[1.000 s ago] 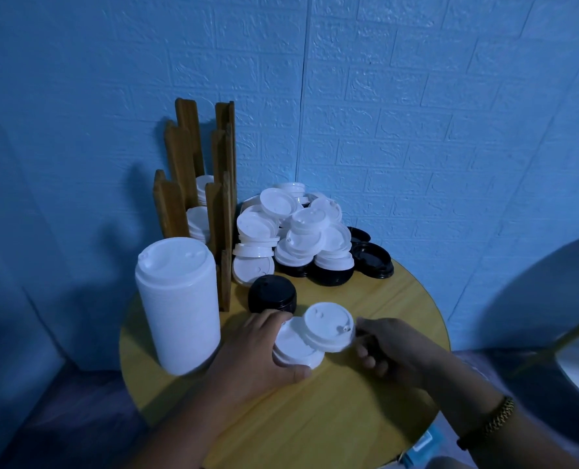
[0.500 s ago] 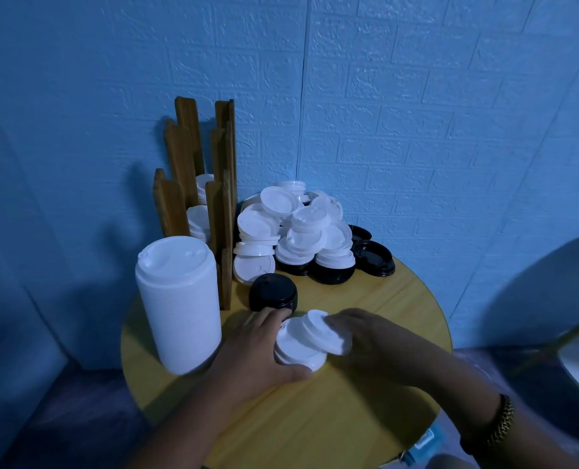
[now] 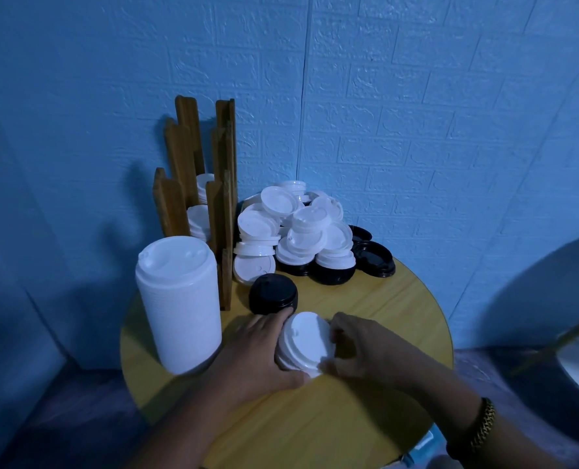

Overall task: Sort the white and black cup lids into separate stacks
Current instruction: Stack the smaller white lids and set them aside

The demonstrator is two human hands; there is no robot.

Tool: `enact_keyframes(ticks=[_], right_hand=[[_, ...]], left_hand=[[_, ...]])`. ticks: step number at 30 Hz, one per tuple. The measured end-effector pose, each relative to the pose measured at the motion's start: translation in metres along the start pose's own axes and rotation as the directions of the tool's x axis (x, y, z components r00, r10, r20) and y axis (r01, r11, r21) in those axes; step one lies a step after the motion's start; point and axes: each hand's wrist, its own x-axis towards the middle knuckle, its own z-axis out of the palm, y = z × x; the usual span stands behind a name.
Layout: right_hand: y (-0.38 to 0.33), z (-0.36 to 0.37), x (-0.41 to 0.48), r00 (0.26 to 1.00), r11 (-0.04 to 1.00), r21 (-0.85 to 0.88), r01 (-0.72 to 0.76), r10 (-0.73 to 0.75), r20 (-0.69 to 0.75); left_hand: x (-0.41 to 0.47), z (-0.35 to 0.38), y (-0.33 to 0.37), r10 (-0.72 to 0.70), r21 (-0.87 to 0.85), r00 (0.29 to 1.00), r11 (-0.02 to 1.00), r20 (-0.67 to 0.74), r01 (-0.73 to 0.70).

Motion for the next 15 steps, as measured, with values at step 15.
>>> enact_keyframes(ticks=[15], right_hand=[[-0.012, 0.013, 0.018, 0.996, 0.997, -0.012, 0.081, -0.081, -0.045]], left_hand=[[0.002, 0.001, 0.001, -0.044, -0.061, 0.998, 0.997, 0.039, 0.046]])
